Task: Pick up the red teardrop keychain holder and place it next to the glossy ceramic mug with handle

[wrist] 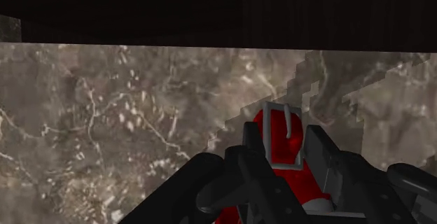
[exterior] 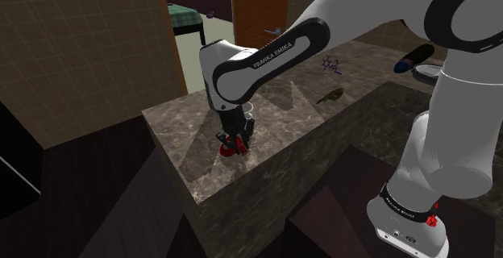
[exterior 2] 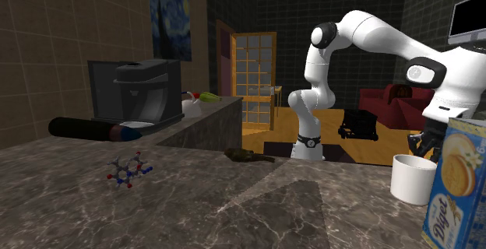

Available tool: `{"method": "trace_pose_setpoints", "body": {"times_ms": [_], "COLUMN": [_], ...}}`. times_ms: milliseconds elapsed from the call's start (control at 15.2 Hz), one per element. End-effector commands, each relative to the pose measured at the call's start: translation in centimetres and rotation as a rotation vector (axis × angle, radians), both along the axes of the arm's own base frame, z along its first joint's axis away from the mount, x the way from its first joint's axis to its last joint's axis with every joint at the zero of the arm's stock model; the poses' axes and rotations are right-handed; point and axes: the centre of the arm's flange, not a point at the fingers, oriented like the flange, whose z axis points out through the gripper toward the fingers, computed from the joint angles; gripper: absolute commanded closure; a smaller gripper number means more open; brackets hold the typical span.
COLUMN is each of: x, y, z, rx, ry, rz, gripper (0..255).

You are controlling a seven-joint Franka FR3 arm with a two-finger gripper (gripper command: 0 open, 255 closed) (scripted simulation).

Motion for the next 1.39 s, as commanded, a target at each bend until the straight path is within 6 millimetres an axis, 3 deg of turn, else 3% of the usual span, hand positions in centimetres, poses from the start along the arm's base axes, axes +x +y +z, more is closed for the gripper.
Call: {"method": "trace_pose_setpoints", "body": {"times_ms": [0,462,528,858,1122,1320], "x": [0.1,0.1,0.1,0.1,1.3,1.3], "y": [0.0,0.0,0.0,0.0,0.2,0.2], "z": [-0.9,-0.9,-1.0,-0.9,3.9,3.9], "rx": [0.0,0.0,0.0,0.0,0.0,0.0], "ry": [-0.001,-0.001,-0.001,-0.001,-0.001,-0.001], "rz": [-0.001,-0.001,-0.001,-0.001,-0.001,-0.001], "gripper": [255,255,0,0,0,0]}}
